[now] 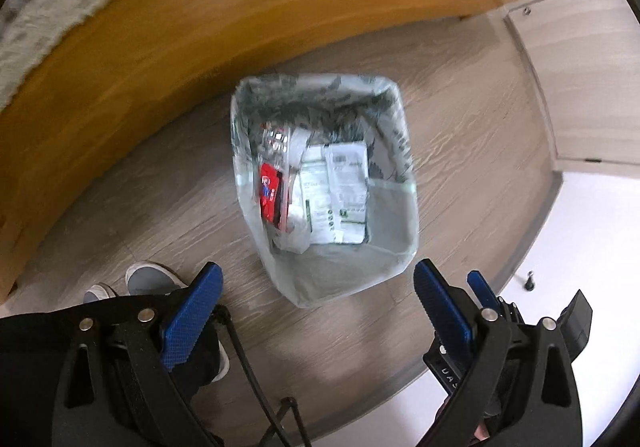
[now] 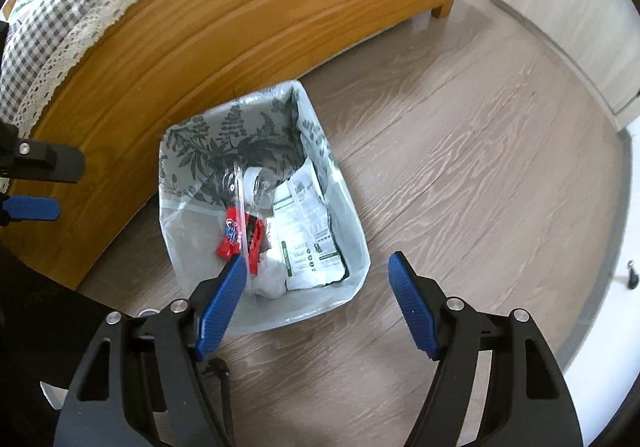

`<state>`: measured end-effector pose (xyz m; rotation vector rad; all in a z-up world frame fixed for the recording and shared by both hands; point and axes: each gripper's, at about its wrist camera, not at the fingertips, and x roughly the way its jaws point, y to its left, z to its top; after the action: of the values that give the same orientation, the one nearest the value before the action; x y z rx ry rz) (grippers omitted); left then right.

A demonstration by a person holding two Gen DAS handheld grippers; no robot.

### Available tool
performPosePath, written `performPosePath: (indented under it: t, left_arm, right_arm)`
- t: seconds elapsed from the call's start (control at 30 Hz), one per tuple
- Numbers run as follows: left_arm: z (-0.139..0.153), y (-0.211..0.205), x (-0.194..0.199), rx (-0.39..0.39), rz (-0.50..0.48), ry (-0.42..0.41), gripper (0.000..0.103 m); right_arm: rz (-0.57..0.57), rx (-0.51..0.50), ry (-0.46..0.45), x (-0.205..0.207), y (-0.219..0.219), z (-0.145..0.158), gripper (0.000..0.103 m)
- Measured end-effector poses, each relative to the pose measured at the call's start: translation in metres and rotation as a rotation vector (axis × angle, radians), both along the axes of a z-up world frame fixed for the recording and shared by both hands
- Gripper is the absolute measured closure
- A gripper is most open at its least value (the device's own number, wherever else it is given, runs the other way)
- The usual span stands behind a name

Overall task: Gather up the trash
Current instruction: 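Open both grippers to drop the wrapper and strip into the wastebasket, then move both tools back over the trash on the bed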

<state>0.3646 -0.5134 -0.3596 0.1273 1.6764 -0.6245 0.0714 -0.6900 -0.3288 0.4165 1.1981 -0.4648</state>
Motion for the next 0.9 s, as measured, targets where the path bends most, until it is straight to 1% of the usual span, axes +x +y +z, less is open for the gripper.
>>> performPosePath:
  t: [0.03, 0.13, 0.17, 0.2, 0.3, 0.33, 0.4, 0.5, 0.6, 0.67, 0.7, 0.83, 0.9]
  left_arm:
    - [0.009, 0.003, 0.003, -0.016, 0.006, -0.014, 0.010]
    - [0.041, 0.015, 0.013, -0.090, 0.037, -0.074, 0.010]
    - [0.056, 0.020, 0.017, -0.134, 0.031, -0.093, 0.010]
    - [0.067, 0.024, 0.019, -0.157, 0.021, -0.110, 0.010]
    - [0.108, 0.043, 0.031, -0.208, -0.008, -0.204, 0.010]
    - [0.128, 0.054, 0.038, -0.237, -0.019, -0.241, 0.010]
    - [0.155, 0.074, 0.051, -0.275, -0.024, -0.292, 0.010]
    - [0.189, 0.106, 0.073, -0.308, -0.006, -0.375, 0.010]
    - [0.224, 0.153, 0.102, -0.314, 0.032, -0.521, 0.010]
    - [0.236, 0.179, 0.122, -0.314, 0.071, -0.586, 0.008]
    - [0.240, 0.198, 0.137, -0.334, 0.111, -0.601, 0.007]
    - [0.235, 0.250, 0.184, -0.351, 0.227, -0.578, 0.007]
    - [0.230, 0.275, 0.200, -0.390, 0.260, -0.576, 0.007]
  right_arm:
    - [0.002, -0.009, 0.002, 0.002, 0.001, 0.004, 0.033]
    - [0.012, -0.054, -0.006, 0.012, 0.005, 0.030, 0.033]
    - [0.014, -0.073, -0.014, 0.016, 0.008, 0.042, 0.033]
    - [0.015, -0.085, -0.023, 0.020, 0.010, 0.051, 0.033]
    - [0.014, -0.103, -0.067, 0.033, 0.017, 0.084, 0.033]
    - [0.013, -0.106, -0.081, 0.037, 0.019, 0.094, 0.033]
    - [0.017, -0.114, -0.109, 0.052, 0.024, 0.116, 0.033]
    - [0.027, -0.129, -0.152, 0.076, 0.034, 0.145, 0.033]
    - [0.070, -0.145, -0.206, 0.110, 0.056, 0.175, 0.033]
    - [0.113, -0.163, -0.233, 0.134, 0.075, 0.191, 0.033]
    - [0.137, -0.171, -0.244, 0.147, 0.086, 0.197, 0.033]
    - [0.226, -0.181, -0.275, 0.193, 0.127, 0.211, 0.033]
    - [0.268, -0.190, -0.278, 0.218, 0.147, 0.213, 0.033]
